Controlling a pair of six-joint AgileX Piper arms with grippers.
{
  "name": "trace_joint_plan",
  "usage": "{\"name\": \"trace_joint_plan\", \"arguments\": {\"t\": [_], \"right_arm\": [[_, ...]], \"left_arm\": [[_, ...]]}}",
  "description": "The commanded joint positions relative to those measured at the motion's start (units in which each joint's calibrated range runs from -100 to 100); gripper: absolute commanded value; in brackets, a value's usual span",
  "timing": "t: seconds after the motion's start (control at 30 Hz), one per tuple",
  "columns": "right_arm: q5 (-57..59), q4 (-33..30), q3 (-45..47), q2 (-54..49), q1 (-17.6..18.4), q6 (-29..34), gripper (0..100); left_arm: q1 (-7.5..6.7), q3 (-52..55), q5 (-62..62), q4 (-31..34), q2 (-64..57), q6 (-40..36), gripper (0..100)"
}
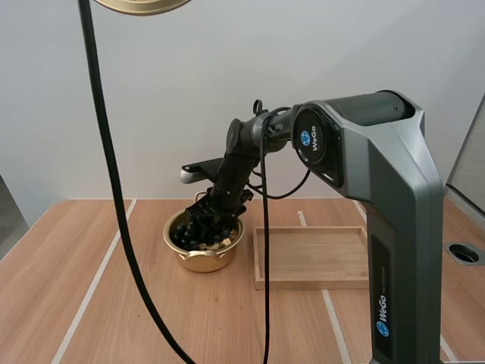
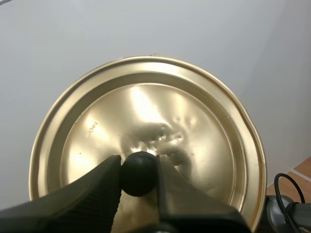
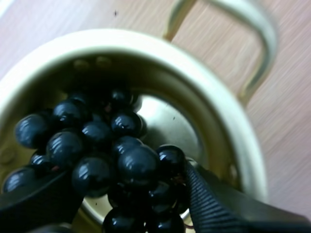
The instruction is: Open the pot, put the grape inside, and close it
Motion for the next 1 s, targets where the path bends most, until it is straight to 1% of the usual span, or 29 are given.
{"name": "trace_joint_plan", "arguments": {"t": [0.0,0.17,0.37,0.53,0.67,0.83,0.97], "right_arm": [[1.99,-0.74,-2.42,-1.06,-0.23,0.24,100],[3.45,-1.29,-4.04,-1.3,-0.23,0.35,100],[3.58,-5.28,-4.04,-1.7,-0.23,1.19,100],[4.04,-5.43,-4.04,-2.37,-0.23,1.29,100],[4.04,-5.92,-4.93,-4.72,-0.23,1.29,100],[4.39,-6.52,-8.2,-9.25,-0.3,1.29,100],[4.39,-11.24,-9.01,-13.63,-0.83,3.59,100]], "left_arm": [[-0.14,-0.46,-1.16,-0.63,-0.18,-0.04,0],[-0.14,-0.46,-1.16,0.31,-0.18,-0.04,0],[-0.14,-0.46,-1.16,0.31,-0.18,-0.04,0],[-0.14,-0.46,-1.16,0.31,-0.18,-0.04,0],[-0.14,-0.46,-1.16,0.31,-0.18,-0.04,0],[-0.14,-0.46,-1.16,0.31,-0.18,-0.04,0],[-0.14,-0.46,-1.16,0.29,-0.18,-0.13,0]]}}
